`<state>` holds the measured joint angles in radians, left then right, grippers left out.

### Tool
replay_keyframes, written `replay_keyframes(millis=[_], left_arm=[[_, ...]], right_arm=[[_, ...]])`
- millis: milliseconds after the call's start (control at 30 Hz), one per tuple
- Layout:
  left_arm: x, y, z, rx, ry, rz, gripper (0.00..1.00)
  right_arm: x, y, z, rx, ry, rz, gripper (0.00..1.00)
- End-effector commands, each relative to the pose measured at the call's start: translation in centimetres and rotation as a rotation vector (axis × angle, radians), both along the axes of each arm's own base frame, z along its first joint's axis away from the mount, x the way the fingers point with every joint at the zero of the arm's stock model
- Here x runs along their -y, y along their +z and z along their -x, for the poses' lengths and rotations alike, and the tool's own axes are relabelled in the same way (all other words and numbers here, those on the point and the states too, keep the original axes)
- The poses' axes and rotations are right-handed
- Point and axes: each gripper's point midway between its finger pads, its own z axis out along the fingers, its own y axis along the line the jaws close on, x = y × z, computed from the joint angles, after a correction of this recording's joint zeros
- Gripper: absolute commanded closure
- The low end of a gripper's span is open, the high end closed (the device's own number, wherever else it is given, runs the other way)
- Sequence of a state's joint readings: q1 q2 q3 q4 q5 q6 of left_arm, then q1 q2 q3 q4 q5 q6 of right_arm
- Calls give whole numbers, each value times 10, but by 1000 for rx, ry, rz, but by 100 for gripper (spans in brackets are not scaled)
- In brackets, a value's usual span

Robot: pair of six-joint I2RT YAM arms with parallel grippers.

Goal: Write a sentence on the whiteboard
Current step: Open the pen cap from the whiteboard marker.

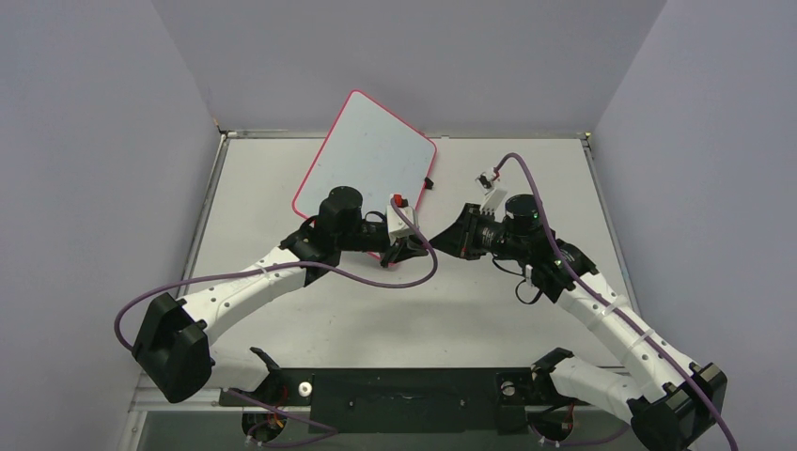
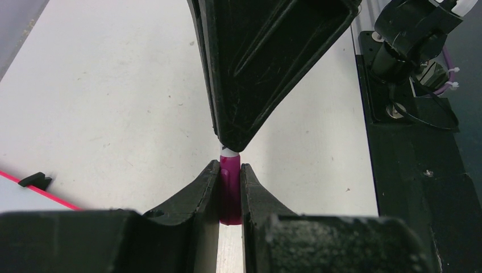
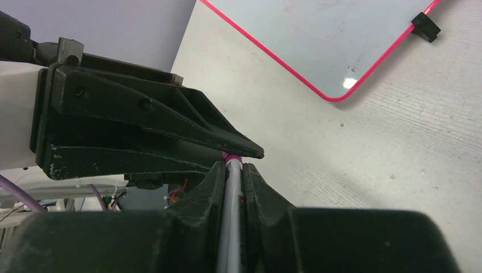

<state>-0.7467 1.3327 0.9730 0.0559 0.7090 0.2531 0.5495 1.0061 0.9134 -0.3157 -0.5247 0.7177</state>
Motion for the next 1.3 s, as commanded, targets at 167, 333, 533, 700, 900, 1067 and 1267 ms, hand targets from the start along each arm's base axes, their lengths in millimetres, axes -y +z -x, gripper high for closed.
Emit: replay_keyframes(millis=[167, 333, 533, 700, 900, 1067, 1267], left_arm=[[7, 20, 9, 61, -47, 50, 100], [3, 16, -6, 104, 70, 44, 100], [0, 4, -17, 119, 137, 33, 100], [2, -6, -28, 114, 186, 35, 100], [8, -19, -41, 90, 227, 28, 100], [29, -26, -52, 2, 265, 89, 100], [73, -44, -68, -189, 361, 196, 100]], right_arm=[[-2, 15, -11, 29, -45, -48, 100], [15, 15, -27, -8, -182, -49, 100], [51, -7, -46, -155, -359, -10, 100], [67, -9, -50, -202, -428, -10, 100], [94, -10, -58, -209, -504, 33, 100], [138, -9, -66, -125, -665, 140, 100], [198, 5, -66, 36, -913, 281, 100]])
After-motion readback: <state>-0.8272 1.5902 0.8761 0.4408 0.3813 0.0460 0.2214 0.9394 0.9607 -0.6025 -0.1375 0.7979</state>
